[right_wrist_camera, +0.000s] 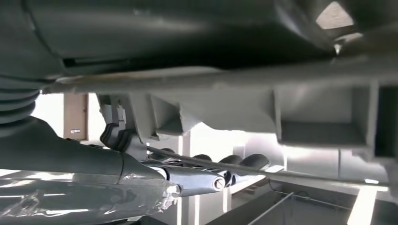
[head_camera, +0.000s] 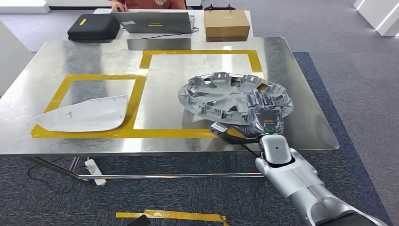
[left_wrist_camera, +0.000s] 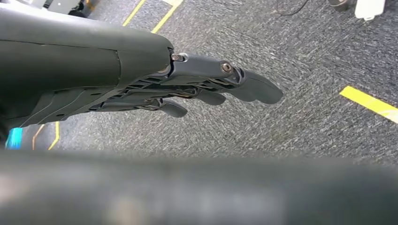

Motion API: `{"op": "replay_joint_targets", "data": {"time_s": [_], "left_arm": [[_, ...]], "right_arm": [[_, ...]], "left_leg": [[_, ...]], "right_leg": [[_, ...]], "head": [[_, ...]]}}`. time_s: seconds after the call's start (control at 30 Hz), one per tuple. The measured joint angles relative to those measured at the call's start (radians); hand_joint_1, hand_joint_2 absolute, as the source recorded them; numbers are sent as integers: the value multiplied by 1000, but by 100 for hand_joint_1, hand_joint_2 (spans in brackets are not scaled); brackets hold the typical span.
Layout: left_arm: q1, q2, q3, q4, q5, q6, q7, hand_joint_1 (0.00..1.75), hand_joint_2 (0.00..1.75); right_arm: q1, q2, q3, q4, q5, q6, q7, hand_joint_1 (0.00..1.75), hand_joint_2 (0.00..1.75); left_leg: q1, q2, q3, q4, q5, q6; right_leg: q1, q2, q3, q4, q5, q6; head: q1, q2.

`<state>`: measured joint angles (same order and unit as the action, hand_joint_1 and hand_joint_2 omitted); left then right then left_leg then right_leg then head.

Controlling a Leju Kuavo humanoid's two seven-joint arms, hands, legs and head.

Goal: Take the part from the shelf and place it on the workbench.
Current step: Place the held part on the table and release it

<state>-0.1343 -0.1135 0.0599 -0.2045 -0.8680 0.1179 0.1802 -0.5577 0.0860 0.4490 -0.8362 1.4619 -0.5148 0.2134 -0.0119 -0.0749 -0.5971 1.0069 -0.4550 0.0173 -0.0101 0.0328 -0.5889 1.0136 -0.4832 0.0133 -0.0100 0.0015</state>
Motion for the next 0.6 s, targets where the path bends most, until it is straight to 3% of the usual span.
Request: {"op": "replay_joint_targets", "data": {"time_s": [0.6], "left_arm": [[-9, -1, 2, 0, 7, -50, 18, 0, 0]], "right_arm": [[-4, 23, 1, -10, -45, 6, -57, 0, 0]], "left_leg": [[0, 0, 0, 0, 0, 0]], "right_leg": [[0, 0, 0, 0, 0, 0]], "head": [[0, 0]]}}
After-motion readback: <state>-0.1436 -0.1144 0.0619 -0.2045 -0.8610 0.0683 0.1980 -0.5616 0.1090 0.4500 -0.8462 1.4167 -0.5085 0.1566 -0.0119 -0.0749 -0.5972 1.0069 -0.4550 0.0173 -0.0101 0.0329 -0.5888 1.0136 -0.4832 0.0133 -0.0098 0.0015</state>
